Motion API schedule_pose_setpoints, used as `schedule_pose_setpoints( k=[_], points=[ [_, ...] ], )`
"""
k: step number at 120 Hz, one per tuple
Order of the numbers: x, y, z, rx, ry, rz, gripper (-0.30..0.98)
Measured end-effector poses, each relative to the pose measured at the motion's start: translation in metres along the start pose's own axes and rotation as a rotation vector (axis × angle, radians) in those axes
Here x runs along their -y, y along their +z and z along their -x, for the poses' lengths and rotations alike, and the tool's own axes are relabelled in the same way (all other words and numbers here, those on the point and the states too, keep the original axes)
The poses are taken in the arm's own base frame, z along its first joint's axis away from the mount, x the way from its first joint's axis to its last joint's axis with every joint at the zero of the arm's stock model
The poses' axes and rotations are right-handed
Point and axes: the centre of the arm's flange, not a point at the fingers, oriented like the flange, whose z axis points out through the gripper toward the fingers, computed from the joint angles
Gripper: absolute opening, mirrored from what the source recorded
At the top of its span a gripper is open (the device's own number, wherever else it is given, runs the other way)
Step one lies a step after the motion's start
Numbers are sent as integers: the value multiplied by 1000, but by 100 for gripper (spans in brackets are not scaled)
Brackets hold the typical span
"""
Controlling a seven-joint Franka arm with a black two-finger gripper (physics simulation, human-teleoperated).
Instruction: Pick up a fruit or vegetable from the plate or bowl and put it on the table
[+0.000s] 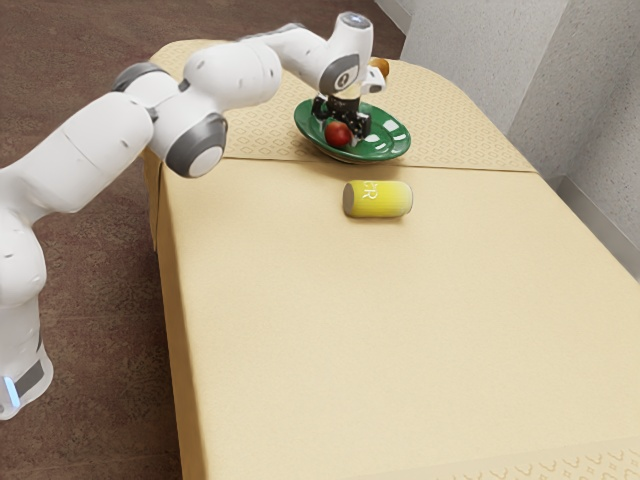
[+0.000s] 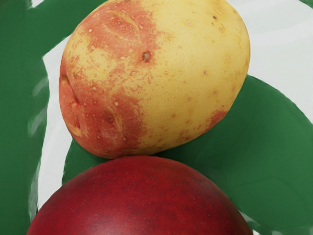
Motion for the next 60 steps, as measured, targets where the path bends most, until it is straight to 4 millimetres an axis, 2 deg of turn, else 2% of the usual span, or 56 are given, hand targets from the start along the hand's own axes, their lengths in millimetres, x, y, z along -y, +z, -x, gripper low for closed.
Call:
schedule_pose_setpoints(
  k=[20, 40, 60],
  points=[
    [-7, 3, 1, -6, 11, 14, 67],
    [-10, 3, 0, -25, 23, 19, 36],
    [-10, -2, -2, -41, 33, 19, 37]
  ],
)
